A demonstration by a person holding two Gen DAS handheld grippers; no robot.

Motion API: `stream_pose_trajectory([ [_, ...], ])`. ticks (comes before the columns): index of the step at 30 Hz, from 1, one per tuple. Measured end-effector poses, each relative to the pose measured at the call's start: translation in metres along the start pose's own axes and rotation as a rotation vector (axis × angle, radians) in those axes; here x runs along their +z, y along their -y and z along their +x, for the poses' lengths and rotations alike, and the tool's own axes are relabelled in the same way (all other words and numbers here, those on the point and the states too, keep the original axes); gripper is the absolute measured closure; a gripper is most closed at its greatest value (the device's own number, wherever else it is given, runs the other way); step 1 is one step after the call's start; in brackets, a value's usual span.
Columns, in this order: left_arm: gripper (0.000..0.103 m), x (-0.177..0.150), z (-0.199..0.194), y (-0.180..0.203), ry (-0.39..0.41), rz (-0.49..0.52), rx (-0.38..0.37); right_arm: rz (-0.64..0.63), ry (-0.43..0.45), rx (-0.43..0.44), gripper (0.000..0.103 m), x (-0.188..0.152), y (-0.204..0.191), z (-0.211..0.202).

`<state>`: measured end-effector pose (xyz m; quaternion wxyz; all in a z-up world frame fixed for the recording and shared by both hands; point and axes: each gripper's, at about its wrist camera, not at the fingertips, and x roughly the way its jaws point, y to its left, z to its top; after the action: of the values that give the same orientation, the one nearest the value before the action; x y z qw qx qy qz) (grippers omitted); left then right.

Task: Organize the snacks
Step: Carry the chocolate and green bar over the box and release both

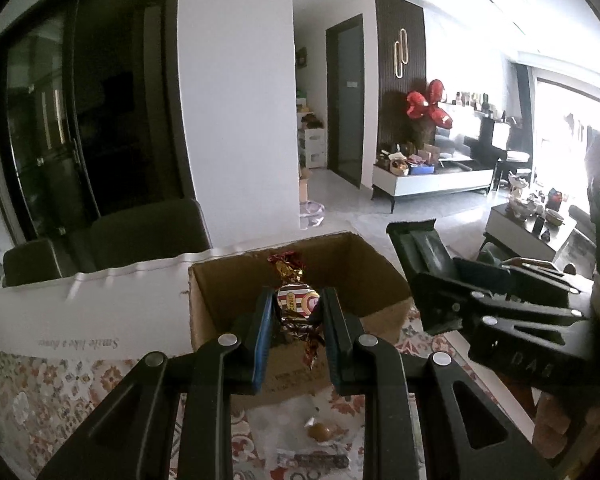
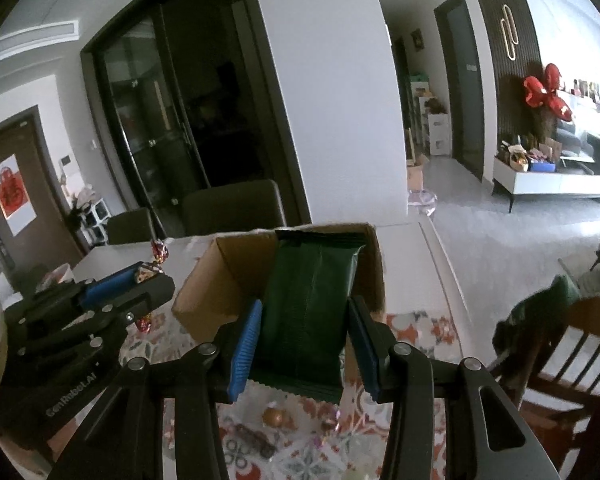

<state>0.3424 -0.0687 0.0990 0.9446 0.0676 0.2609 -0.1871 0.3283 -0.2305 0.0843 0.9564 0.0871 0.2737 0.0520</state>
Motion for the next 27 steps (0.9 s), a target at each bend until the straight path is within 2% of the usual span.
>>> stream_pose_trajectory([
  [6, 0.079, 0.009, 0.021, -0.010, -0.020, -0.006, 0.016, -0.021, -0.006, 0.012, 0.058, 0.018, -0.001, 0.018],
  [11, 0.079, 0.013, 0.041, -0.018, -0.045, -0.019, 0.025, -0.027, -0.045, 0.031, 0.058, 0.027, 0.001, 0.043],
  [16, 0.079, 0.016, 0.067, -0.025, -0.093, -0.034, 0.000, -0.030, -0.078, 0.034, 0.058, 0.032, 0.006, 0.069],
  [23, 0.079, 0.015, 0.100, -0.031, -0.149, -0.044, 0.018, -0.045, -0.125, 0.022, 0.058, 0.035, 0.009, 0.096],
  [25, 0.072, 0.012, 0.107, -0.031, -0.164, -0.036, 0.033, -0.052, -0.138, 0.017, 0.057, 0.036, 0.010, 0.102],
  [26, 0.058, 0.012, 0.109, -0.030, -0.169, -0.033, 0.038, -0.054, -0.142, 0.017, 0.057, 0.036, 0.009, 0.104],
  [27, 0.049, 0.010, 0.109, -0.030, -0.167, -0.033, 0.041, -0.054, -0.148, 0.015, 0.057, 0.036, 0.010, 0.106],
])
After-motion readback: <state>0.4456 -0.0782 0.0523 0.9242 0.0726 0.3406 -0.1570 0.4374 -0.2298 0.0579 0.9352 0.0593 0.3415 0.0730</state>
